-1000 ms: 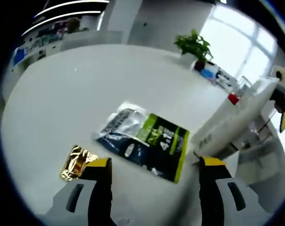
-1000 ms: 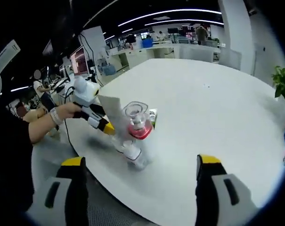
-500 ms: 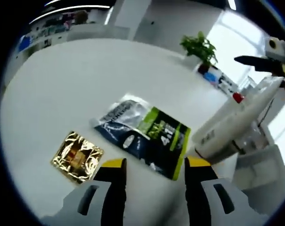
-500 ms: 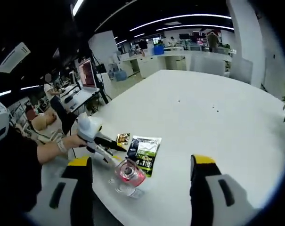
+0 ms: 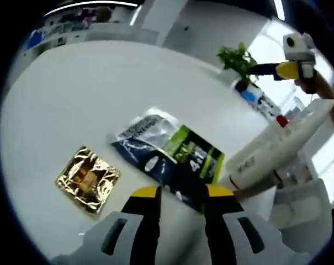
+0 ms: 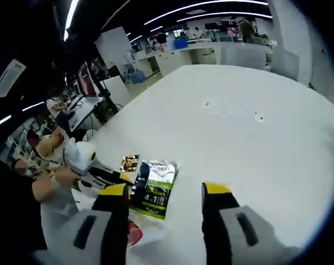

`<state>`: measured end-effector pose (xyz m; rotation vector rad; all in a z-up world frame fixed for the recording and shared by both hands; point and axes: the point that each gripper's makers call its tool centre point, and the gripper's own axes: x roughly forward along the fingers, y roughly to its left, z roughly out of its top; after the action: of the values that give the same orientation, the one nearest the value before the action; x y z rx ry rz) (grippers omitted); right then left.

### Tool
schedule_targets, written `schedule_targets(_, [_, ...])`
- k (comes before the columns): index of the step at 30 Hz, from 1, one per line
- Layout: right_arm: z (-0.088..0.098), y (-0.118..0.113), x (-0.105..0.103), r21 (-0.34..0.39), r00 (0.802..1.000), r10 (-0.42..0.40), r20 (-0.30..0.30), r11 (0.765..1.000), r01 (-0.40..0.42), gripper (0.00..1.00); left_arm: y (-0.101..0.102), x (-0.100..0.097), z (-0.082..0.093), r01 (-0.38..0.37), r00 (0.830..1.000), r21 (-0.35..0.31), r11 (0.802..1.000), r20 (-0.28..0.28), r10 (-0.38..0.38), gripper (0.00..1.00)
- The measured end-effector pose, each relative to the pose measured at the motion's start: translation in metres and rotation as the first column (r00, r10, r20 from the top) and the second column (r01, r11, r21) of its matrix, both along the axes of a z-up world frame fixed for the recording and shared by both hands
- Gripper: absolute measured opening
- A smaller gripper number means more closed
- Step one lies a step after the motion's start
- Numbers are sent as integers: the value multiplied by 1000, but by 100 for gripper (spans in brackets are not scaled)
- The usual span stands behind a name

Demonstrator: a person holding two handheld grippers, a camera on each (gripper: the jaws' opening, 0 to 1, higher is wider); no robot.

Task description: Arrange the skincare products in the storage area until every visible bottle or jar stands upright without overlapping.

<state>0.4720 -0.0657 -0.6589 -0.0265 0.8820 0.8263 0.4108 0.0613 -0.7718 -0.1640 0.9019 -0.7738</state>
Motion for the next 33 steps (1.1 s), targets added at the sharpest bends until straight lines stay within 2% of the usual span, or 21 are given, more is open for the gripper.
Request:
schedule_targets(6, [-27, 18, -6, -49, 997, 57, -45, 997, -59, 42, -1, -1, -1, -15, 1000, -17, 1000, -12, 15, 23])
schedule_targets(10, [-42, 25, -8, -72, 993, 85, -86, 993, -92, 35, -1, -1, -1, -33, 999, -26, 999, -18, 33, 22])
schedule_targets(15, [-75, 29, -20, -129, 972, 133, -194, 979, -159, 36, -2, -1, -1, -36, 999, -36, 999, -18, 36, 21])
schedule_targets(20, [-96, 30, -20, -153, 957, 152, -245, 969, -193, 31, -2, -1, -1, -51, 998, -41, 998, -25, 50, 20])
schedule_targets(24, [-105, 31, -20, -176, 950, 168, -261, 960, -219, 30, -2, 0, -2, -47, 999, -45, 998, -24, 46, 20])
schedule_targets(33, [-119, 37, -21, -164, 934, 182, -309, 957, -240, 25, -2, 1, -4, -56, 998, -57, 997, -29, 55, 18])
